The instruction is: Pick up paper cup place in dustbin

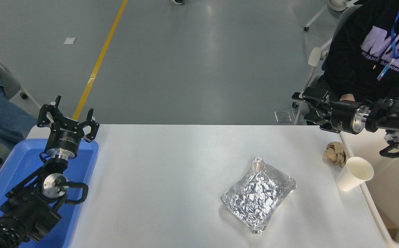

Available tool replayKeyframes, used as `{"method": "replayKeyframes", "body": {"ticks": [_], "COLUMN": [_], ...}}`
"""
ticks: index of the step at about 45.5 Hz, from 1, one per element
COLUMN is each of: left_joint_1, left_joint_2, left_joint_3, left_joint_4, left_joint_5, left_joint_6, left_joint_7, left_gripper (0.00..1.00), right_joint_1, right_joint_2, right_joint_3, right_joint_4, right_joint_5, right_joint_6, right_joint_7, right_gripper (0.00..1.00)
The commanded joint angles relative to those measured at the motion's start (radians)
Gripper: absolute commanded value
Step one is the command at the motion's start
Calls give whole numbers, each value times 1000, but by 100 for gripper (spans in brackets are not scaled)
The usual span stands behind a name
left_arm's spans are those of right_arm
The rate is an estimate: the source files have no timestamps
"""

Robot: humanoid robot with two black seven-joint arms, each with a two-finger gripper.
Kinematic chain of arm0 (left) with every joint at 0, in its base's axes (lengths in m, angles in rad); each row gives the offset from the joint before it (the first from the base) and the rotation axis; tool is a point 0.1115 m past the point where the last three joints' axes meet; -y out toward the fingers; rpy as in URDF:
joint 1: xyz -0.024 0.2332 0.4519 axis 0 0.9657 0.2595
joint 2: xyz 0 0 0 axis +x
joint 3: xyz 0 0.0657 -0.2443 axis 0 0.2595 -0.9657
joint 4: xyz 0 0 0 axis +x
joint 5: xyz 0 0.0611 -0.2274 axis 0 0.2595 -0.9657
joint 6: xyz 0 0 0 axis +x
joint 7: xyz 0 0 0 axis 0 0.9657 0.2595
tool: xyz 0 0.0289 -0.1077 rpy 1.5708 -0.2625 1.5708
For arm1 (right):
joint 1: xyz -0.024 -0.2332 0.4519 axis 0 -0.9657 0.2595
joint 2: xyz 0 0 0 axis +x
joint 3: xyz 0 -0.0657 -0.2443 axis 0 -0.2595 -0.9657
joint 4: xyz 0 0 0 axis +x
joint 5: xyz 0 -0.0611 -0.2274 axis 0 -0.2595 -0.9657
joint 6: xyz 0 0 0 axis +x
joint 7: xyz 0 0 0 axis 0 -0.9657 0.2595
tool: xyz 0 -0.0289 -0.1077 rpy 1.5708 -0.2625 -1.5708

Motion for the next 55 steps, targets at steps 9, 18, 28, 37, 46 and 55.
{"method": "replayKeyframes", "body": {"ticks": [9, 18, 28, 37, 46, 55], "left_joint_1": [0, 0, 0, 0, 0, 0], "left_joint_2": [0, 0, 0, 0, 0, 0], "left_joint_3": [0, 0, 0, 0, 0, 0], "left_joint_4": [0, 0, 0, 0, 0, 0], "left_joint_5": [0, 0, 0, 0, 0, 0], "left_joint_6": [0, 0, 0, 0, 0, 0], "left_joint_7": [0, 0, 0, 0, 0, 0], "left_gripper": [99, 99, 99, 99, 99, 99], "right_joint_1": [395, 477, 538, 639, 768, 816], "right_joint_2": [119, 233, 270, 268, 181, 170], "right_joint_3": [-340, -458, -455, -371, -303, -302], "right_joint_4": [123, 129, 164, 242, 274, 301], "right_joint_5": [-7, -136, -231, -280, -219, -111], "right_joint_6": [404, 404, 404, 404, 404, 404], "right_joint_7": [0, -3, -74, -592, -691, -691], "right_gripper": [100, 100, 100, 100, 100, 100]}}
